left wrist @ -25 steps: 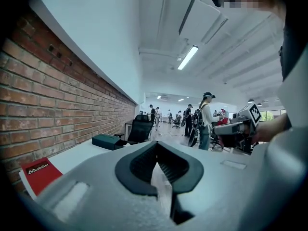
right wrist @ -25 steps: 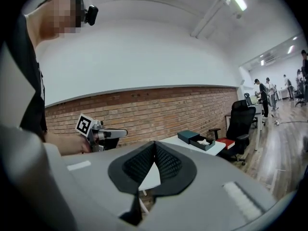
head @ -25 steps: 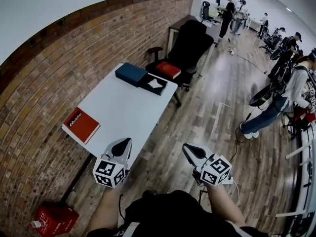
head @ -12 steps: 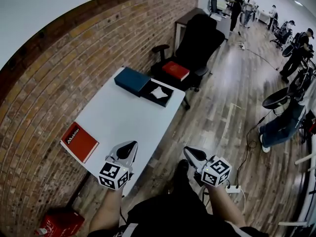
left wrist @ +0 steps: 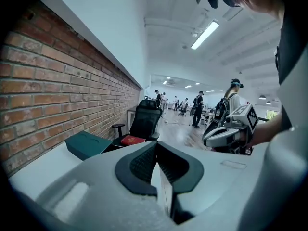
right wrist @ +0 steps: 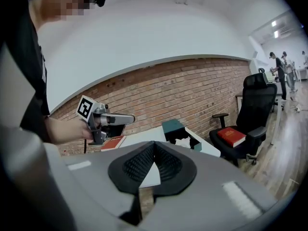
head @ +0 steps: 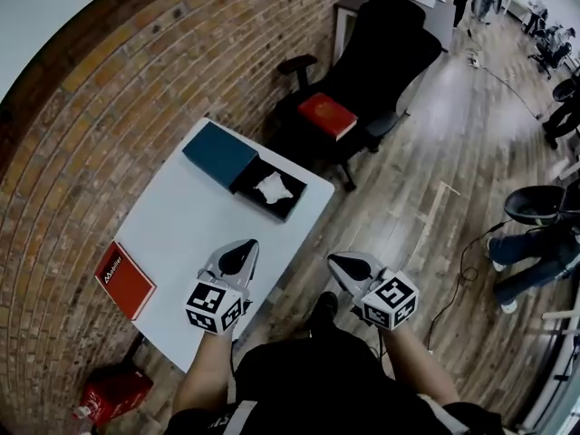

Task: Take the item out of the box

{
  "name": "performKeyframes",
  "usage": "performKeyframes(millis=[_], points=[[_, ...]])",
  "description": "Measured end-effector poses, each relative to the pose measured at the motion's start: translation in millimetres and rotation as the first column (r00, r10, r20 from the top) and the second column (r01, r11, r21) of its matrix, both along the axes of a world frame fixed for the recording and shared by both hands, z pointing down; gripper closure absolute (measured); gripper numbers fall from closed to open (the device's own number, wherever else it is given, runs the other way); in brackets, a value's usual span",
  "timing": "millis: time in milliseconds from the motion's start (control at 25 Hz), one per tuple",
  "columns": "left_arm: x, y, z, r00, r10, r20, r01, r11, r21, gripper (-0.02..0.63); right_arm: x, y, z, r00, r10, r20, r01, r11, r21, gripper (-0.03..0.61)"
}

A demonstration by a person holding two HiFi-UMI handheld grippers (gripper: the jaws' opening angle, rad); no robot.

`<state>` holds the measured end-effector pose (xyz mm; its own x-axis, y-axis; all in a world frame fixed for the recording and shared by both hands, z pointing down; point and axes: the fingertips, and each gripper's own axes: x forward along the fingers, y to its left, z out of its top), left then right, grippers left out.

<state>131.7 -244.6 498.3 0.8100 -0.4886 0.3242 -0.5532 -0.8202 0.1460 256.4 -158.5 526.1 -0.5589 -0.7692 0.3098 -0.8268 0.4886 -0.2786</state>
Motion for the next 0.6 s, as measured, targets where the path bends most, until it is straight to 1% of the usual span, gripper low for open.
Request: performKeyframes(millis=[120, 240, 320, 400, 480, 600], points=[[28.3, -24.1, -1.9, 1.0, -0.014, -0.014, 0.014, 1.0, -0.003, 0.607, 21.1, -25.5, -1.8, 0.999, -0.032, 0.0, 0.032, 0.999, -0.011, 0.578], [37.0, -41.6, 4.1, 1.0, -0.028, -0.007, 0.028, 1.0, -0.014, 0.607, 24.7, -49.8, -4.4, 0.994, -0.08, -0.074, 0.08, 0.997, -0.004, 0.578], [33.4, -55.6, 7.2, 0.999, -0.048, -0.015, 0.047, 0.999, -0.019, 0.607, 19.1, -66.4, -2.4, 0.981, -0.119, -0.152, 0.12, 0.993, -0.006, 0.578], [26.3, -70.9, 8.6, 0.997, -0.065, -0.029, 0.065, 0.998, -0.018, 0.607, 8.3, -80.9, 8.0, 0.959, -0.176, -0.222, 0.174, 0.984, -0.03, 0.578], [18.7, -85.9, 7.4, 0.996, -0.072, -0.046, 0.071, 0.997, -0.012, 0.607, -4.7, -96.6, 19.8, 0.937, -0.226, -0.267, 0.214, 0.974, -0.073, 0.578], [8.2, -104.8, 6.7, 0.995, -0.063, -0.076, 0.063, 0.998, -0.002, 0.609, -25.1, -122.5, 28.7, 0.915, -0.265, -0.303, 0.241, 0.964, -0.114, 0.577]])
